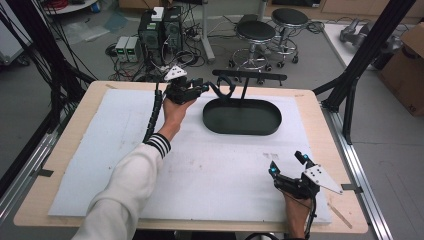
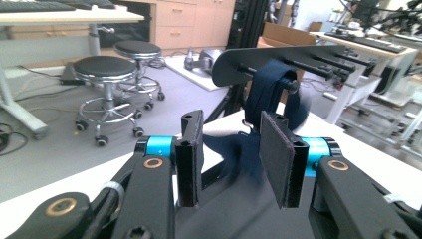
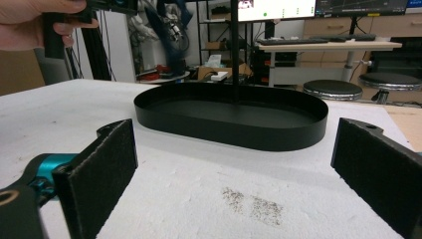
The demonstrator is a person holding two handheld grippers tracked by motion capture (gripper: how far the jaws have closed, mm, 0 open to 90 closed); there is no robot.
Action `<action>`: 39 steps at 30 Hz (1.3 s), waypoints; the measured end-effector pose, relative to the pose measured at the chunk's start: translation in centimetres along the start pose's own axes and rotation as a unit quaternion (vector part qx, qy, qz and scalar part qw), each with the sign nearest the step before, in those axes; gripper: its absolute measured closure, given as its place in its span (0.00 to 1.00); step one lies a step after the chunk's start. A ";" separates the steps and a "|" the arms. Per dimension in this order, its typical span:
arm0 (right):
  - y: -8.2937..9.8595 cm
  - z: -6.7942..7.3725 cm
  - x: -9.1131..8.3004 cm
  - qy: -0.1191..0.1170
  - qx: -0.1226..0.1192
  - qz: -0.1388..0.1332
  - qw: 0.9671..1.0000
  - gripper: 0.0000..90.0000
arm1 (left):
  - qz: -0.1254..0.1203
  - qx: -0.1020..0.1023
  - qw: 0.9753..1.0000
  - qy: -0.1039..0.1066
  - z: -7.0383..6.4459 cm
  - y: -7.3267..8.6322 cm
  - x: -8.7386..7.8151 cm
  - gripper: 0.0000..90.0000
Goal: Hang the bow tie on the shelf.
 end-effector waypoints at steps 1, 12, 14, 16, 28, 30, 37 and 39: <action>0.0 0.0 0.0 0.000 -0.001 -0.001 1.000 0.04 | 0.004 -0.004 1.000 0.002 0.1 0.1 0.0 0.66; 0.0 0.1 0.1 -0.003 0.001 0.007 1.000 0.04 | -0.006 0.028 1.000 0.002 1.2 1.1 -2.4 0.27; 0.0 0.0 0.1 -0.002 -0.002 0.005 1.000 0.04 | -0.008 0.020 1.000 0.006 1.7 1.4 -3.4 0.26; 0.0 0.0 0.1 -0.003 -0.002 0.004 1.000 0.04 | -0.010 0.022 1.000 0.004 2.2 1.7 -4.6 0.25; 0.0 0.1 0.1 0.000 -0.006 0.006 1.000 0.04 | -0.055 0.039 0.998 -0.003 5.0 4.6 -16.0 0.19; 0.0 0.2 0.2 0.000 -0.008 0.009 1.000 0.04 | -0.060 0.032 0.998 -0.001 5.4 5.4 -17.8 0.19; 0.0 0.3 0.3 0.003 -0.014 0.012 1.000 0.04 | -0.077 0.007 0.997 -0.017 7.0 9.7 -22.6 0.19; 0.0 0.3 0.3 0.003 -0.020 0.014 1.000 0.04 | -0.078 0.010 0.997 -0.028 7.4 10.7 -23.5 0.19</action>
Point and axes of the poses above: each handheld gripper's, and its own axes: x roughly forward along the jaws, y roughly out of its underside, z roughly to its left, the point moved 4 cm from there along x, roughly forward along the jaws, and after that the axes turned 13 degrees about -y, right-handed, at the moved point
